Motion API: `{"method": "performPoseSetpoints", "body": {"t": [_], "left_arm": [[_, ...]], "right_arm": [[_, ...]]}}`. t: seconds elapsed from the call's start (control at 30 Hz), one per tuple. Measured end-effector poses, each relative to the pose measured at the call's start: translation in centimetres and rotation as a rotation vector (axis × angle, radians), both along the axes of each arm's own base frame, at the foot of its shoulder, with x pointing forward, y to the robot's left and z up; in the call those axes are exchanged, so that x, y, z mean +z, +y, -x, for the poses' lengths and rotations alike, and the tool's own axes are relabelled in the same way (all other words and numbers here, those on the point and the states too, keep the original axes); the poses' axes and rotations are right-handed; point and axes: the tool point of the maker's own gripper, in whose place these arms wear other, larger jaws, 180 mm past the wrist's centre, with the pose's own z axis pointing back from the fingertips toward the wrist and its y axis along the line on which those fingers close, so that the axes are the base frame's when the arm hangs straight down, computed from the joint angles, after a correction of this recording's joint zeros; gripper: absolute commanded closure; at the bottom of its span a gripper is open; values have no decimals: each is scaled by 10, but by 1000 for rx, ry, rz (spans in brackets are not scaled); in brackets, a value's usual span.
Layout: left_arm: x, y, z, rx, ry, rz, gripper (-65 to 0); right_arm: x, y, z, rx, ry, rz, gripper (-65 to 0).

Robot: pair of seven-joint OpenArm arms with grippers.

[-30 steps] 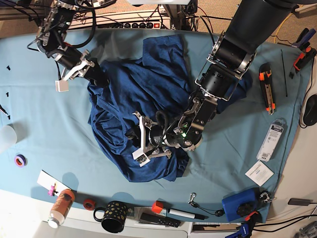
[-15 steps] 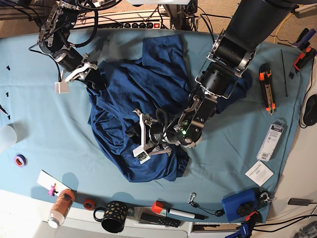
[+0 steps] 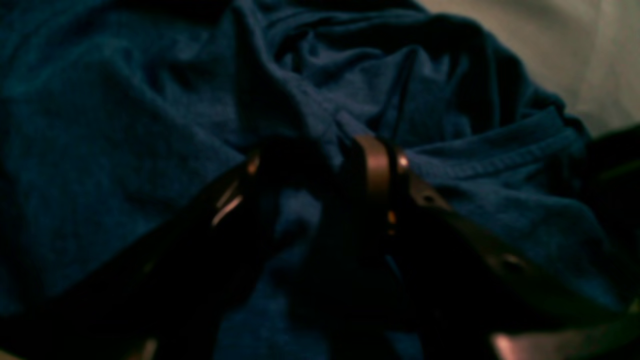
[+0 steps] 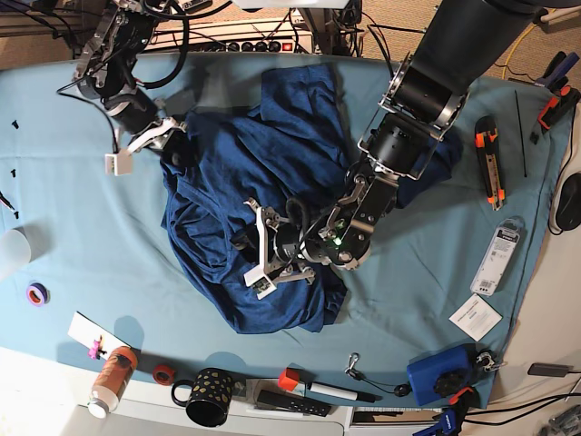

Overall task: Layout the t-shirt on the table in an organized manner, then fold the t-shirt properly
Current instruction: 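Move the left gripper to the shirt center and grasp fabric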

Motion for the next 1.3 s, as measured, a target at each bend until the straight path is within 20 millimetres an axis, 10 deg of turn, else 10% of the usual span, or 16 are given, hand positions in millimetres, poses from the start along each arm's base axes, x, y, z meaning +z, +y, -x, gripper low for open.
{"method": "performPoseSetpoints", "body": {"t": [0.47,1.2,1.3], "left_arm": [[-1,0,0,0,1,-1,-241],[-1,1,0,1,2,-1,-241],[-1,1,0,1,1,-1,-241]], "right_arm": [[-9,-40,9,-168,92,170,-223],[-14,-4,-8,-93,71,235,-223],[-15,-5,-9,-96,73,234,-82]]}}
